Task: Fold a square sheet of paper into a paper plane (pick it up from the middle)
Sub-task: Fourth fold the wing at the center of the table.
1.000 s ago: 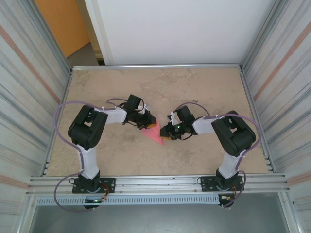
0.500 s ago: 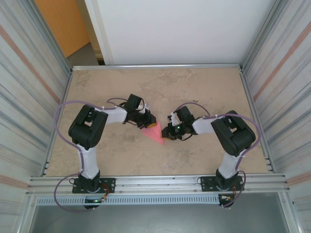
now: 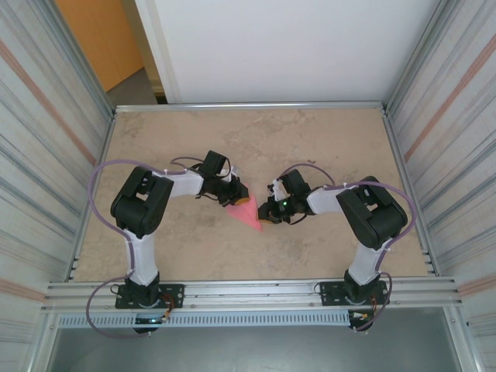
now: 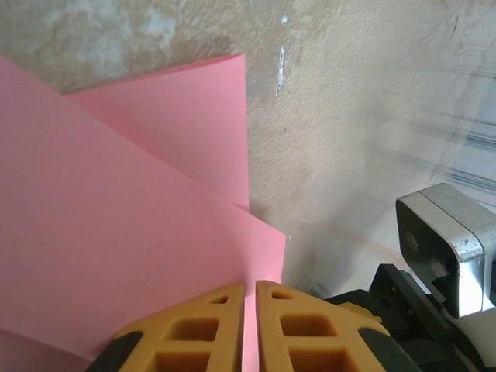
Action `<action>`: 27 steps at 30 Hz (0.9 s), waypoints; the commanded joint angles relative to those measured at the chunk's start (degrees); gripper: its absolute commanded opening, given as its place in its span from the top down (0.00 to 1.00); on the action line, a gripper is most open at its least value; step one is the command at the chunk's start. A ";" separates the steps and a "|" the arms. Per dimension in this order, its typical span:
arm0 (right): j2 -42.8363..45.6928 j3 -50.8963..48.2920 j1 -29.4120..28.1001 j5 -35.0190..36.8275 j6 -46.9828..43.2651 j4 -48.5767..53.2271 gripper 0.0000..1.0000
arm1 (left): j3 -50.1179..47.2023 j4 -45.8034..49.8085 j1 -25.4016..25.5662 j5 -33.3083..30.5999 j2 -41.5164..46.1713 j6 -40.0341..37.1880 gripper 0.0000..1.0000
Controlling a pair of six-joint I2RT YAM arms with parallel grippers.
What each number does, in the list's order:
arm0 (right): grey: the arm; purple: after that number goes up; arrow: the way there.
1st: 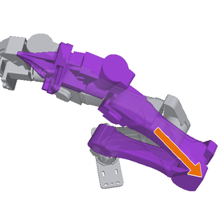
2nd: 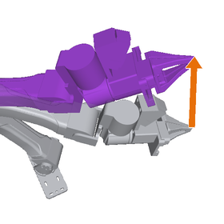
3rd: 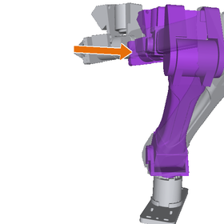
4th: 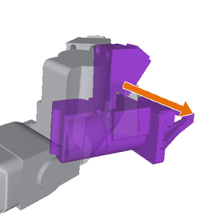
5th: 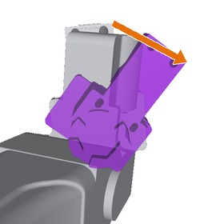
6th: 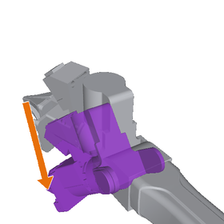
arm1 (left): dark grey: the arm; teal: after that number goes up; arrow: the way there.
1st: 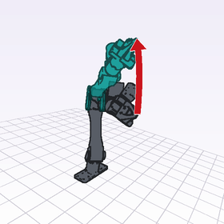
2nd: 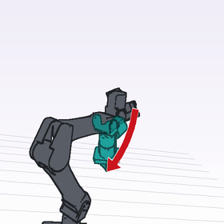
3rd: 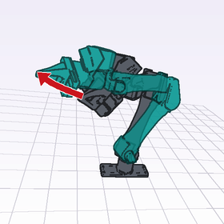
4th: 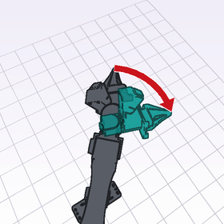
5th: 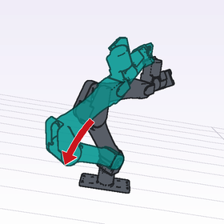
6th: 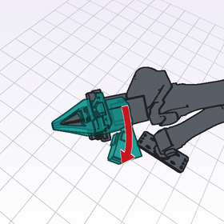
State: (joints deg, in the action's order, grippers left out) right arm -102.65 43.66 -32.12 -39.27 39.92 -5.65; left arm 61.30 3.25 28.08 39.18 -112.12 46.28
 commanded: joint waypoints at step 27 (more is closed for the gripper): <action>-3.25 0.40 0.04 3.15 -1.16 5.48 0.83 | -1.90 2.20 -0.87 -2.63 2.89 -0.77 0.89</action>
State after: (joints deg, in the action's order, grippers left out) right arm -103.04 44.45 -31.86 -40.12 39.90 -4.54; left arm 60.29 3.42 27.70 37.41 -111.59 46.30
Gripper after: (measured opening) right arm 0.169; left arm 0.112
